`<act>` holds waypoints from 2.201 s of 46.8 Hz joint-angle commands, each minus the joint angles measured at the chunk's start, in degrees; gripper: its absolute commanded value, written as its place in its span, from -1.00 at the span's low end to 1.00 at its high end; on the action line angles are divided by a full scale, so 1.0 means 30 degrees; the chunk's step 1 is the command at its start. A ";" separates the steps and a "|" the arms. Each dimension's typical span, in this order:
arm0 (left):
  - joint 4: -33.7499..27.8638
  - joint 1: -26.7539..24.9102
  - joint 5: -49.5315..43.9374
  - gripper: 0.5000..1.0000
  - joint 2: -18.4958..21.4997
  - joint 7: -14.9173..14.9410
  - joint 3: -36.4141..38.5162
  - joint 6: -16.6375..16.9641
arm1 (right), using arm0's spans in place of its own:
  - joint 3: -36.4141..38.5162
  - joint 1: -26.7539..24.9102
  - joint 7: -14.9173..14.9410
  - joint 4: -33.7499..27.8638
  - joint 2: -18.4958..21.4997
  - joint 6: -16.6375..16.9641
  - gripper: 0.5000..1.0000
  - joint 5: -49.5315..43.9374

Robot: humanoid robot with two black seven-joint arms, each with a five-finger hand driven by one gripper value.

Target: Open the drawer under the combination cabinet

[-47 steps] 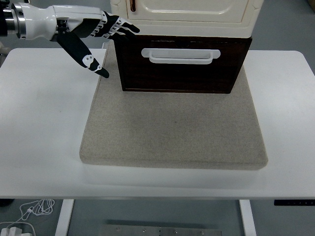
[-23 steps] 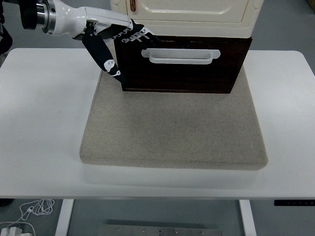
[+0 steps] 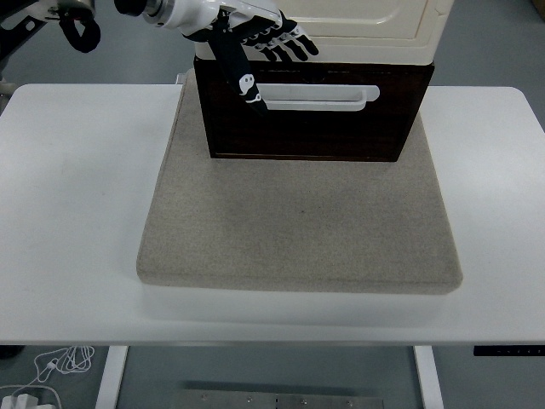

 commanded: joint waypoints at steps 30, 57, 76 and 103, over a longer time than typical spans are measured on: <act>0.0762 -0.1267 -0.0179 0.96 -0.1606 0.1218 0.0973 0.0000 | 0.0000 0.0001 -0.0002 0.0000 0.0000 0.0000 0.71 0.0000; 0.0498 -0.2088 -0.0179 0.96 -0.1665 0.1804 0.2790 0.0000 | 0.0000 0.0001 -0.0002 0.0000 0.0000 0.0000 0.71 0.0000; 0.0791 -0.2205 0.0084 0.94 -0.2689 0.1980 0.3113 0.0000 | 0.0000 0.0001 -0.0002 0.0000 0.0000 0.0000 0.71 0.0000; 0.1845 -0.2118 0.0143 0.93 -0.3802 0.1980 0.3641 0.0000 | 0.0000 0.0001 -0.0002 0.0000 0.0000 0.0000 0.71 0.0000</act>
